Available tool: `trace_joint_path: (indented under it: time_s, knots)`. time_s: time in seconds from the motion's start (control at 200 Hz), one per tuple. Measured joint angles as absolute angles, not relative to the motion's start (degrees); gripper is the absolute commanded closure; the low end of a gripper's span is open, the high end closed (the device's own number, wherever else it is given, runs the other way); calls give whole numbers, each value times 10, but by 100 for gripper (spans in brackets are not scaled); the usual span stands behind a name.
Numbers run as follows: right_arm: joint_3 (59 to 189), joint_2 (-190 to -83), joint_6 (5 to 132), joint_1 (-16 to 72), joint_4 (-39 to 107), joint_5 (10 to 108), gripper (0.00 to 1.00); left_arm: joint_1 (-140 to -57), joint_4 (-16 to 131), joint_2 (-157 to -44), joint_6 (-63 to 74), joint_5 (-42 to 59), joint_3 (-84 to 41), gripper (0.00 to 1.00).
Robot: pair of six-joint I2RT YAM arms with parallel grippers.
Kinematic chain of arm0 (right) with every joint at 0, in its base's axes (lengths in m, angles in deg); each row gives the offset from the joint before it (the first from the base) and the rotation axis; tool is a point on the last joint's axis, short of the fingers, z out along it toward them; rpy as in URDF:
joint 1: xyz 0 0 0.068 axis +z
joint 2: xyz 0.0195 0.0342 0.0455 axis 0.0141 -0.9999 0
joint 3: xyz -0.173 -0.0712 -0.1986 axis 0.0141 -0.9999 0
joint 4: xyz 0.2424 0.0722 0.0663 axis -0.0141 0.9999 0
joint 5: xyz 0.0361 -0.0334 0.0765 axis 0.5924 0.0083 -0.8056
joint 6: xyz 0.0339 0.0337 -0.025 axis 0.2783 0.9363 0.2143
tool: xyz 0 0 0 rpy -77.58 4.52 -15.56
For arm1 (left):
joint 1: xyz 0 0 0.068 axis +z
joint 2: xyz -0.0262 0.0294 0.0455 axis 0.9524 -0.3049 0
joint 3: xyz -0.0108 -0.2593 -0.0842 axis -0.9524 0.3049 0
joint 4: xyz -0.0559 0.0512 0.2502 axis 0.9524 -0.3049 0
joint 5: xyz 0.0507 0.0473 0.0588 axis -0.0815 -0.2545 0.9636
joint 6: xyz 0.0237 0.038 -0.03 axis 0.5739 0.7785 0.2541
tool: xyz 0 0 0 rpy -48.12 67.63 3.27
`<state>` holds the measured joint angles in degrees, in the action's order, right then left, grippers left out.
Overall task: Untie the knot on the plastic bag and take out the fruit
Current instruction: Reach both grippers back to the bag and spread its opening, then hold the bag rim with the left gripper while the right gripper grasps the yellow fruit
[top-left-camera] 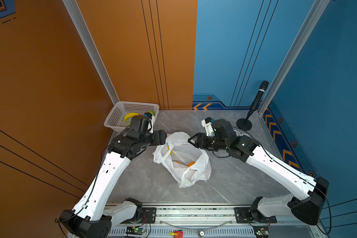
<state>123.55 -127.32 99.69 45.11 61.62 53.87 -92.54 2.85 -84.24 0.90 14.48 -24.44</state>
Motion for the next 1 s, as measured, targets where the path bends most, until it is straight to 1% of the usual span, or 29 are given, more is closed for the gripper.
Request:
trace_joint_path:
  time_s: [0.17, 0.29, 0.335, 0.431, 0.466, 0.571, 0.646, 0.691, 0.796, 1.001]
  knots:
    - [1234, -1331, 974, 488, 601, 567, 49, -940, -23, -850, 6, 145, -196, 16]
    - [1234, -1379, 956, 519, 597, 593, 50, -940, -25, -869, 9, 144, -196, 35]
    - [1236, -1399, 950, 529, 597, 604, 50, -940, -24, -874, 3, 143, -196, 49]
    - [1244, -1444, 945, 545, 597, 624, 50, -940, -24, -878, 3, 145, -196, 71]
    - [1246, -1460, 944, 550, 593, 634, 50, -940, -24, -876, 0, 149, -196, 76]
    - [1247, -1500, 946, 564, 584, 680, 50, -937, -24, -865, -8, 165, -194, 87]
    - [1247, -1518, 953, 571, 573, 711, 50, -933, -24, -856, -18, 180, -192, 92]
    - [1247, -1526, 958, 575, 561, 725, 50, -931, -25, -850, -23, 190, -189, 93]
    - [1254, -1544, 971, 578, 534, 749, 48, -926, -28, -841, -32, 213, -175, 94]
    - [1314, -1607, 994, 580, 505, 768, 45, -921, -44, -827, -43, 256, -126, 92]
